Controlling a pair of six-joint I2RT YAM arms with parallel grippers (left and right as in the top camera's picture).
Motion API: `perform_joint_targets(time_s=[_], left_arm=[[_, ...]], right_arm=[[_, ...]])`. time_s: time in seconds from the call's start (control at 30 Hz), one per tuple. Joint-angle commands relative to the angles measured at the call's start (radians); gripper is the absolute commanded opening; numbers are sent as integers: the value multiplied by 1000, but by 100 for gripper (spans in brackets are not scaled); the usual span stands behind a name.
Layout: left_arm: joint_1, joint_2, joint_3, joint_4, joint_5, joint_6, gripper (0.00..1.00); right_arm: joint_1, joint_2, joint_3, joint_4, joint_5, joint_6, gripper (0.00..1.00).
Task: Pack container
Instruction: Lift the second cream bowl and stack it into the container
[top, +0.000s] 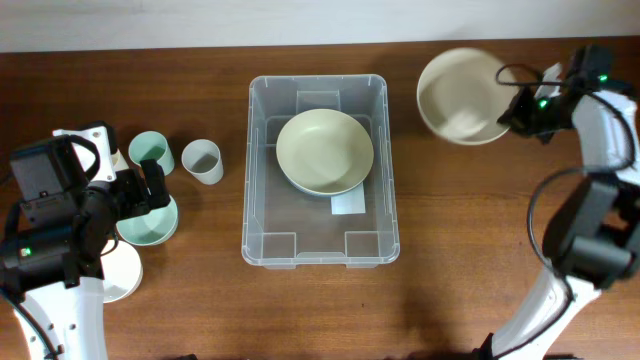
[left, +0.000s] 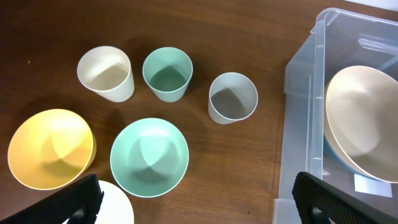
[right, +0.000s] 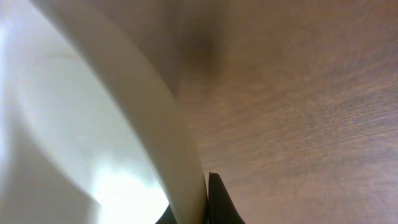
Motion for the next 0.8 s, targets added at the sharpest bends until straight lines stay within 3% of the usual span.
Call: perform_joint_targets(time_s=[0.0,0.17,0.33,0.57,0.77], left_arm=[[-3,3,18,2,11,16,100],[-3,3,18,2,11,16,100],[-3,3,18,2,11,16,100],[-3,3,18,2,11,16,100],[-3,3,18,2,11,16,100]], right_arm=[[34,-216,3,-6,-46,-18,4],[145,-383,3,-21,-34,-41,4],[346,-454,3,-36,63,-40,4],[625,-387,3,-40,264,-40,4],[694,-265,3,-36,291,-31,4]])
